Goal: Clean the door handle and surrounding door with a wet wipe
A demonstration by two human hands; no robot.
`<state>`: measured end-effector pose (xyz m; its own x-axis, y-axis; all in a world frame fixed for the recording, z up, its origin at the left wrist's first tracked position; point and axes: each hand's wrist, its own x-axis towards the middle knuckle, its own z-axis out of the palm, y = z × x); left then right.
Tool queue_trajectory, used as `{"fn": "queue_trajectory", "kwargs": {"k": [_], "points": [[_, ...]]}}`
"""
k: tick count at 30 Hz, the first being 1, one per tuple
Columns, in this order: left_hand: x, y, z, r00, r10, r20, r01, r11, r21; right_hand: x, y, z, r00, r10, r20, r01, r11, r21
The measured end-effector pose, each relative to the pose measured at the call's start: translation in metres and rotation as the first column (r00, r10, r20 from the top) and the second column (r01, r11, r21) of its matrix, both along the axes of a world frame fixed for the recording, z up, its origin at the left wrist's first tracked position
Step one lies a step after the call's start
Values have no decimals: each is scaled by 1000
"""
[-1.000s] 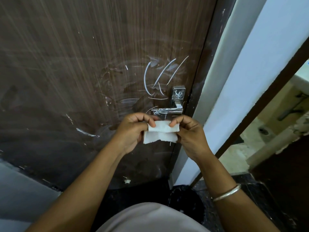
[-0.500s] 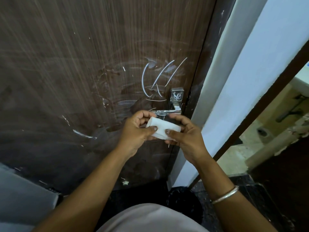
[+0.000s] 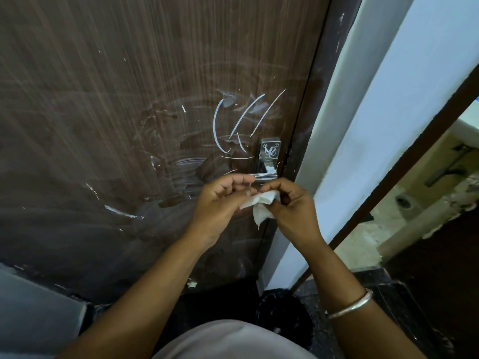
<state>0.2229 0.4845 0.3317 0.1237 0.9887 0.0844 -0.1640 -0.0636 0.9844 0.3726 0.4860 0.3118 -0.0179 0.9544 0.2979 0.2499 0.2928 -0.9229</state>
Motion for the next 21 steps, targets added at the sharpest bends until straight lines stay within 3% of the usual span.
{"fn": "queue_trajectory", "kwargs": {"k": [2, 6, 9, 12, 15, 18, 21], "points": [[2, 2, -1, 998, 56, 20, -56, 998, -12, 1, 2, -1, 1000, -30, -7, 30, 999, 34], [7, 7, -5, 989, 135, -68, -134, 991, 12, -3, -1, 7, 971, -5, -237, 11, 1000, 23], [2, 12, -5, 986, 158, -47, -158, 987, 9, 2, 3, 9, 952, -77, -295, 80, 997, -2], [-2, 17, -3, 981, 195, -5, -195, 981, 0, 6, 13, 6, 939, -310, -148, 313, 950, -3], [-7, 24, -3, 969, 248, 2, -248, 969, -4, 6, 18, 9, 897, -425, -121, 437, 895, 91], [-13, 31, -4, 961, 276, -35, -275, 961, 24, 6, 26, 11, 833, -547, -88, 550, 797, 251], [-16, 36, -2, 956, 288, -61, -284, 956, 71, 7, 42, 9, 763, -646, 35, 549, 675, 494]]}}
